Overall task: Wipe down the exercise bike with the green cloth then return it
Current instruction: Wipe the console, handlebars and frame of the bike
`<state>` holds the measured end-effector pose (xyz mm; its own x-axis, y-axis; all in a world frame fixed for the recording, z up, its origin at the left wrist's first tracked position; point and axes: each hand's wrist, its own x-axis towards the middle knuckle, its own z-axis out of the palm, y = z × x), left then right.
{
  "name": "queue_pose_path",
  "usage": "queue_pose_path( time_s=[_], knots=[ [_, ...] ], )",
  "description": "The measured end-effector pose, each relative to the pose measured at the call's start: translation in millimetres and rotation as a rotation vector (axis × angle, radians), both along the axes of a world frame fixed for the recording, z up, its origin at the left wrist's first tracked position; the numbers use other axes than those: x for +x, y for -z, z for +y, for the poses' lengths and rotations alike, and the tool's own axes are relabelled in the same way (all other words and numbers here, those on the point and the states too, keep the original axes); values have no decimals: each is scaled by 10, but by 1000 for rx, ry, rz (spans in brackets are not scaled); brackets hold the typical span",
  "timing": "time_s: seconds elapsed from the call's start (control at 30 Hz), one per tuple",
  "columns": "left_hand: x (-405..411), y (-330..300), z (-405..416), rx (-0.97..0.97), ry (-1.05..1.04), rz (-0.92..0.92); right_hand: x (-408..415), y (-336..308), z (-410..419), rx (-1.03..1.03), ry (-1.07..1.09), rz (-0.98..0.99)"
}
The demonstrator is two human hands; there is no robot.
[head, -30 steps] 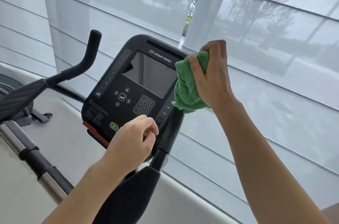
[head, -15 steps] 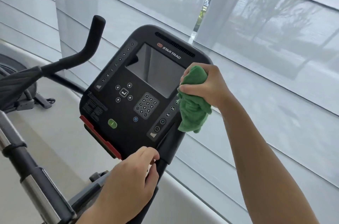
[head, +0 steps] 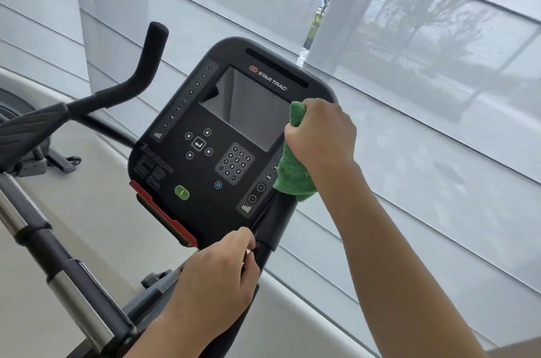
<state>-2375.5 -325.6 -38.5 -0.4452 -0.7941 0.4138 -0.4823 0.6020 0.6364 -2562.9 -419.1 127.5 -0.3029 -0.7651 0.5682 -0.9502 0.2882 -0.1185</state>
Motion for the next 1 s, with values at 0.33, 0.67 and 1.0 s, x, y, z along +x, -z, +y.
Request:
queue_pose_path(
  time_s=[0.33,0.67,1.0],
  knots=[
    [-3,23,-15,0,24,8,-377,-365,-73,378,-563,-542],
    [-3,32,-16,11,16,-5,8,337,115,-440,-141,-407],
    [-11,52,-24,-13,19,-16,-219,-405,-82,494,-351,-135]
  ],
)
